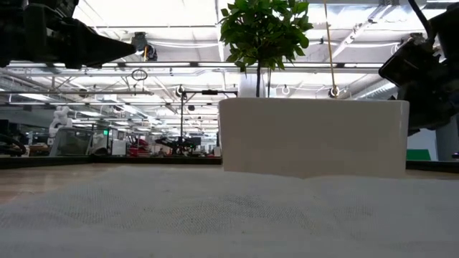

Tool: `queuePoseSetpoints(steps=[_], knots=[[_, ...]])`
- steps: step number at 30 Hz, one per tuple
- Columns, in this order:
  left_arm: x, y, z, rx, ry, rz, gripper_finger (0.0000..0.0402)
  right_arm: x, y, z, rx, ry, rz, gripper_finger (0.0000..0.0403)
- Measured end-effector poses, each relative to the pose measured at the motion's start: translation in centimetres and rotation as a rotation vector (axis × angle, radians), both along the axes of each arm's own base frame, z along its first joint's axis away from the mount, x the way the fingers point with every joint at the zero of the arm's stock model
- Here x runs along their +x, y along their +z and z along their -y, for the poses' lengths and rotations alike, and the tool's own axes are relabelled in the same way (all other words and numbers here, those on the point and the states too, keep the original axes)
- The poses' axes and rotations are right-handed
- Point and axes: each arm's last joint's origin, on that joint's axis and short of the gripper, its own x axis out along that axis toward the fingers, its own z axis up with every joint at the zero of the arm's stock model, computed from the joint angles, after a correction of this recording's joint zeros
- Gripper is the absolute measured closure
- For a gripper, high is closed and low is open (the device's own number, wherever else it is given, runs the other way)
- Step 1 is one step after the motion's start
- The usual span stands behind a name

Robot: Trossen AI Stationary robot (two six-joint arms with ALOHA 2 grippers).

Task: Pick and placing Produce into tupperware
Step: Adjust the basket

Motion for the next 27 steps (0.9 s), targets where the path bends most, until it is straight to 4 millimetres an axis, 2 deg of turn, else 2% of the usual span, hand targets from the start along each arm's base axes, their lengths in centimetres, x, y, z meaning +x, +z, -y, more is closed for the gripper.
queuePoseSetpoints(steps=[27], knots=[[0.01, 0.01, 0.0, -0.001, 0.0, 0.0, 0.0401, 0.11, 0.29, -0.2, 0.038, 0.043, 0.026, 0.0403]])
